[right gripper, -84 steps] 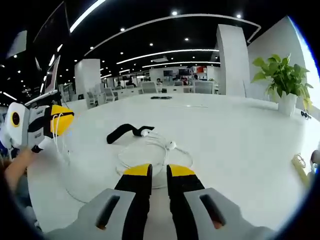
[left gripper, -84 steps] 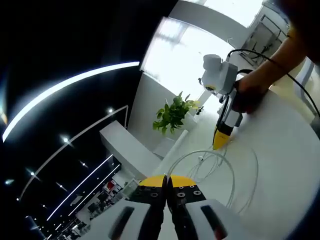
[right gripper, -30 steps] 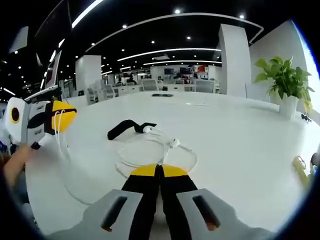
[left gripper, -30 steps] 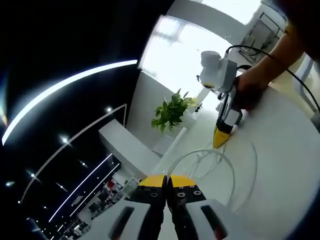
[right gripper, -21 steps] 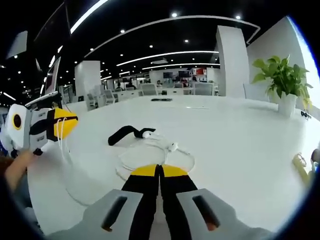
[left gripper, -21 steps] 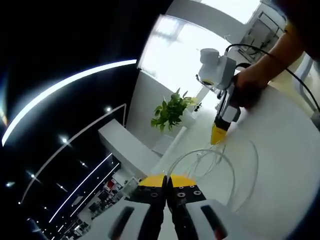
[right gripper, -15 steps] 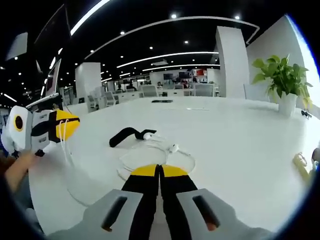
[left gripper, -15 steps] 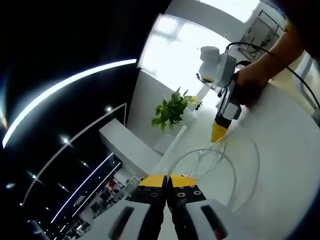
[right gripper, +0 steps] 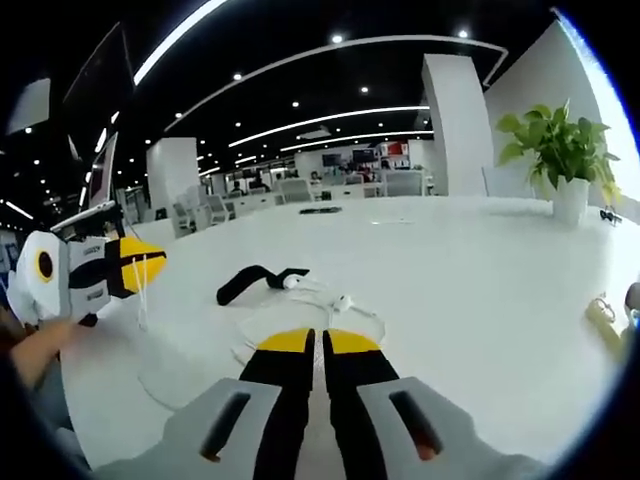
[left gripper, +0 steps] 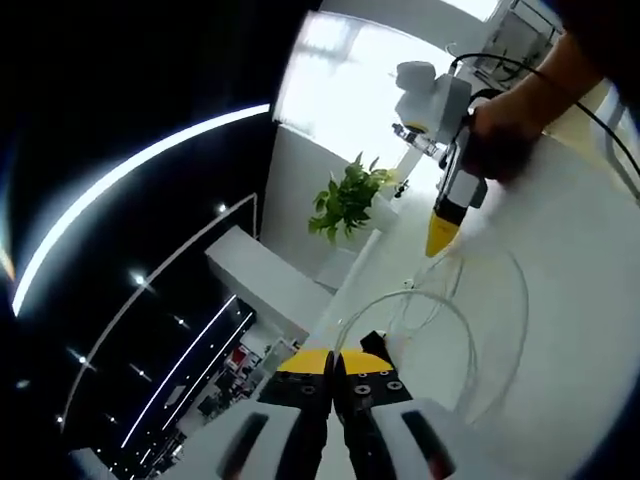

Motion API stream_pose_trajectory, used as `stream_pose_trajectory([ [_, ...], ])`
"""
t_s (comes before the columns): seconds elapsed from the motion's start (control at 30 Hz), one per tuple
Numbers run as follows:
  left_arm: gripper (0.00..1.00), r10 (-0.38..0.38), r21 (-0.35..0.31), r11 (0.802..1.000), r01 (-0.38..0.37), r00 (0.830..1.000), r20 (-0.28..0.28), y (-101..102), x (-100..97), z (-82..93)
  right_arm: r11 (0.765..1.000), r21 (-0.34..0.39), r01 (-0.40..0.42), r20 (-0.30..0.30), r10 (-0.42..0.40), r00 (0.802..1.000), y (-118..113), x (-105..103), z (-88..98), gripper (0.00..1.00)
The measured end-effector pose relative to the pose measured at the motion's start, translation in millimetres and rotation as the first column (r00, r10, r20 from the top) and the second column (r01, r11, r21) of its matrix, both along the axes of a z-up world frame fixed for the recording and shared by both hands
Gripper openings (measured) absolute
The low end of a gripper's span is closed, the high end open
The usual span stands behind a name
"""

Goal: Peel open the Velcro strap on the desktop, arrange the wired earphones neatly onto it, and close the Velcro strap to secure them.

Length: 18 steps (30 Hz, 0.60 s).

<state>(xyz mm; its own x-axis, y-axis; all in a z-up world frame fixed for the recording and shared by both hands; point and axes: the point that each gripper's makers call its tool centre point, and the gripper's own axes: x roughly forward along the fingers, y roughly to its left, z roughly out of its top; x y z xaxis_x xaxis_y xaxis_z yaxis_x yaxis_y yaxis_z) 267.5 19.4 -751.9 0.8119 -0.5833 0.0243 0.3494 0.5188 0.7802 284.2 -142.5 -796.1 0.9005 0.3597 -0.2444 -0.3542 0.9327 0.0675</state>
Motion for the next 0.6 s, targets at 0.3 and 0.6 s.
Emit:
stream_pose_trajectory([
  [0.3, 0.05, 0.008, -0.033, 0.999, -0.008, 1.0, 0.0, 4.3, 0.6, 3.4, 1.0, -0.005, 0.009, 0.01, -0.009, 1.0, -1.0, 0.9, 0.1, 0.09],
  [0.6, 0.05, 0.014, -0.037, 0.999, -0.014, 1.0, 0.003, 6.0, 1.7, 3.7, 1.0, -0.026, 0.0, 0.007, 0.0, 1.0, 1.1, 0.8, -2.5, 0.09],
])
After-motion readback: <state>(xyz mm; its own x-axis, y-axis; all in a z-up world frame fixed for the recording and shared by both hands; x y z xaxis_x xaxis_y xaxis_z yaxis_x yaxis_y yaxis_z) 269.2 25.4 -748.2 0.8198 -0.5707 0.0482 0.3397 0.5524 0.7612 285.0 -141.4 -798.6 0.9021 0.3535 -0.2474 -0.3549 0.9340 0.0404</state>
